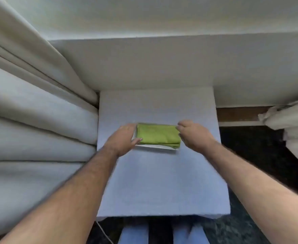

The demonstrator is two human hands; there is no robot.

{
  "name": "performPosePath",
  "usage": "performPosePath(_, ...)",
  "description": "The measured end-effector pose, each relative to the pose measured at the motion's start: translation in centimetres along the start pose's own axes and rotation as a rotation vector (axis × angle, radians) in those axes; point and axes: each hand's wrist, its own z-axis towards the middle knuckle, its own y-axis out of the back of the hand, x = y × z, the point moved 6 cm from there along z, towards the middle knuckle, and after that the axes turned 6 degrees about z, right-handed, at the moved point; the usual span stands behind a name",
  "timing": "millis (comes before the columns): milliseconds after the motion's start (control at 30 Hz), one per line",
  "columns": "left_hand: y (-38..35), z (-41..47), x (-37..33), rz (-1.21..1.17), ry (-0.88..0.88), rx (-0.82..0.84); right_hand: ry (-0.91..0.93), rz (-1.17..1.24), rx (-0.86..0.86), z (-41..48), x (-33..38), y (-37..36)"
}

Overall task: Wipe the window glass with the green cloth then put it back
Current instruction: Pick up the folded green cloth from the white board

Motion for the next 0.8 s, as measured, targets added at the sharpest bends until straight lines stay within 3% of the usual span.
performPosePath(233,-5.7,6.8,0.2,0.14,0.06,-0.015,-0.045,-0.056,0.052,5.4,-0.9,-6.9)
performPosePath(400,-6.5,8.3,0.5,0.195,0.125,-0.07,-0.144,0.048,-0.083,6.2,-1.6,-8.7)
performPosePath(667,-5.0,9.6,0.6,0.039,0.193,-0.072,-0.099,0.005,-0.179,7.2,-0.9,-9.0)
performPosePath(800,-5.3,8.3,0.4,-0.276,0.177,-0.068,-0.057,0.038,-0.211,6.7,-0.1,-8.1)
